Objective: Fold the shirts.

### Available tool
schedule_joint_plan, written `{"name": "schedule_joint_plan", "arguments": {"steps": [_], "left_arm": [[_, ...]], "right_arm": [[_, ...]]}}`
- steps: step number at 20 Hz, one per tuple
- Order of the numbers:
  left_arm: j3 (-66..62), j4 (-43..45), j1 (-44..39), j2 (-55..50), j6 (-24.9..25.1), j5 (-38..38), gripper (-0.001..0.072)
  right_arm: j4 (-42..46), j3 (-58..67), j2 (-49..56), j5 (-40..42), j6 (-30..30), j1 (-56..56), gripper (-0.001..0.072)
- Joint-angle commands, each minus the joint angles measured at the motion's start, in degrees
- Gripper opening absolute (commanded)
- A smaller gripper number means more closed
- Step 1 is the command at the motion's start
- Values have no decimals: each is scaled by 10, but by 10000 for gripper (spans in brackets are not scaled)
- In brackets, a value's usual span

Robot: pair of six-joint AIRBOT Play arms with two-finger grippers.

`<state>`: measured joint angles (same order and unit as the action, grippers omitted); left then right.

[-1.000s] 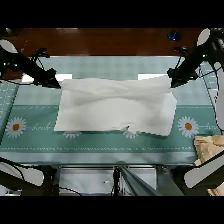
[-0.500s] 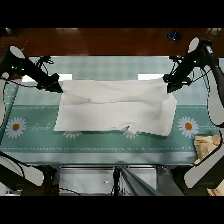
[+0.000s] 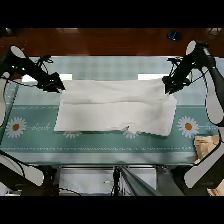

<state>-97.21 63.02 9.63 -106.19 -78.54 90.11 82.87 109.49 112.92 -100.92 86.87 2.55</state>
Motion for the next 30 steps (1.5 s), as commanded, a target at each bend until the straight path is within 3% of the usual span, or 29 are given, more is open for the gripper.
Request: {"name": "schedule_joint_plan", "arguments": {"steps": [1,5,8,11,14,17,18,20,22,30], "left_arm": [[-26,10,34,27,-7,43,483],[-21,94,106,83,-18,108,483],[41,70,152,138,-10,104,483],[158,63,168,192,31,89,485],[326,21,177,238,58,51,486],[455,-111,207,266,146,4,486],[476,-135,218,267,151,-15,486],[500,-142,231,265,160,-32,504],[515,-122,239,265,164,-32,614],[516,-53,249,264,151,-38,614]], "right_arm": [[78,1,-51,-14,-44,1,440],[77,-6,-123,-58,-9,69,447],[-29,-63,-178,-55,5,138,447],[-75,-167,-236,-18,-19,181,447],[-131,-309,-294,42,-61,205,447],[-232,-424,-349,122,-117,229,480],[-254,-448,-363,142,-129,237,496],[-261,-472,-371,150,-141,245,501],[-254,-482,-371,150,-148,246,502],[-254,-495,-371,158,-150,246,501]]}}
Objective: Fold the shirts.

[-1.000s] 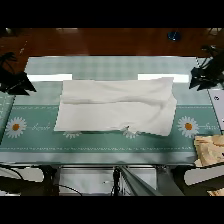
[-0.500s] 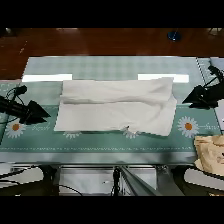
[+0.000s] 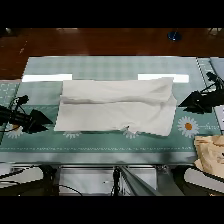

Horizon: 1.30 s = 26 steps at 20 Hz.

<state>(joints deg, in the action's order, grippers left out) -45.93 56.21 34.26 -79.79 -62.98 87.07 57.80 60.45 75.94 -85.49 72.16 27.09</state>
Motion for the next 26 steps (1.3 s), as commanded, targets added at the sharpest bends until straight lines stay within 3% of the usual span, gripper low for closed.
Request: {"name": "schedule_joint_plan", "arguments": {"steps": [1,5,10,11,13,14,17,19,26], "left_arm": [[3,17,2,-2,-8,-12,614],[3,27,-21,-35,-8,-18,614],[3,25,-93,-66,-27,-88,603],[3,25,-106,-70,-29,-97,499],[3,25,-122,-79,-28,-104,111],[3,25,-127,-84,-27,-103,32],[3,25,-127,-88,-28,-97,31],[3,26,-122,-88,-27,-88,31],[3,25,-96,-88,-22,-73,30]], "right_arm": [[-3,-4,-1,4,-3,1,502],[-3,-4,-1,5,-3,1,501],[-3,-4,-1,-1,-2,1,501],[-3,-4,-1,-1,-2,1,501],[-3,-4,-1,-1,-2,1,501],[-3,-4,-1,-3,0,1,501],[19,-4,-1,-21,3,1,504],[69,-6,-1,-37,12,3,567],[32,-133,-38,-35,0,60,569]]}}
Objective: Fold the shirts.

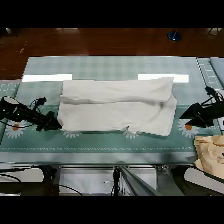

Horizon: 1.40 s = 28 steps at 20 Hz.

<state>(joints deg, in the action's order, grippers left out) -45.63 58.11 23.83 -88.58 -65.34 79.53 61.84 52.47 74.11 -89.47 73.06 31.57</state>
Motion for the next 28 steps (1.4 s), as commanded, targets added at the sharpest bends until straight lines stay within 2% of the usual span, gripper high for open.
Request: {"name": "schedule_joint_plan", "arguments": {"steps": [1,8,13,15,19,20,21,22,23,28], "left_arm": [[0,6,9,0,2,2,31],[0,6,9,0,2,2,31],[0,6,9,0,2,2,31],[0,6,9,0,2,2,31],[0,6,9,0,2,2,31],[0,6,9,0,2,2,31],[0,6,9,0,4,2,31],[0,6,9,0,4,2,31],[0,6,9,0,4,2,31],[-38,-3,9,4,7,45,29]], "right_arm": [[-8,-77,-30,14,-10,15,569],[-30,-188,-47,95,-16,15,567],[-61,-215,-47,147,-26,7,536],[-67,-215,-47,173,-24,-25,535],[-60,-215,-47,216,17,-111,525],[-58,-215,-47,222,24,-125,412],[-59,-215,-47,228,28,-133,268],[-63,-215,-47,231,30,-136,59],[-76,-215,-48,230,29,-136,18],[-115,-172,-123,198,19,-135,17]]}}
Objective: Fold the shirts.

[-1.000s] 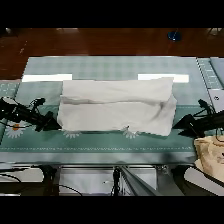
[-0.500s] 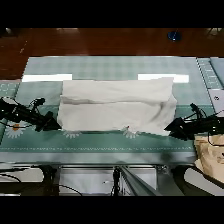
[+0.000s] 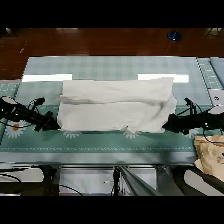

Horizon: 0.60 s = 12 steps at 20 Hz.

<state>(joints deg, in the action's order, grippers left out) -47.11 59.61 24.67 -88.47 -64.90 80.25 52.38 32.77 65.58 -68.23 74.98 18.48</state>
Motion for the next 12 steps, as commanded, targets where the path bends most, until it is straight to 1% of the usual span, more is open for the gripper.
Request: {"name": "schedule_joint_plan", "arguments": {"steps": [1,3,5,6,8,12], "left_arm": [[-45,-33,1,9,8,54,29],[-101,-98,0,34,8,70,28],[-161,-176,-7,63,8,68,28],[-194,-196,-16,71,8,67,28],[-245,-208,-44,72,-2,49,27],[-284,-209,-104,70,-3,-46,28]], "right_arm": [[-23,45,-57,-19,2,-4,17],[-34,94,-78,-19,14,-4,17],[-54,141,-78,-18,14,-5,16],[-63,160,-78,-9,14,-5,16],[-75,186,-76,18,16,-5,16],[-91,233,-45,55,19,-5,16]]}}
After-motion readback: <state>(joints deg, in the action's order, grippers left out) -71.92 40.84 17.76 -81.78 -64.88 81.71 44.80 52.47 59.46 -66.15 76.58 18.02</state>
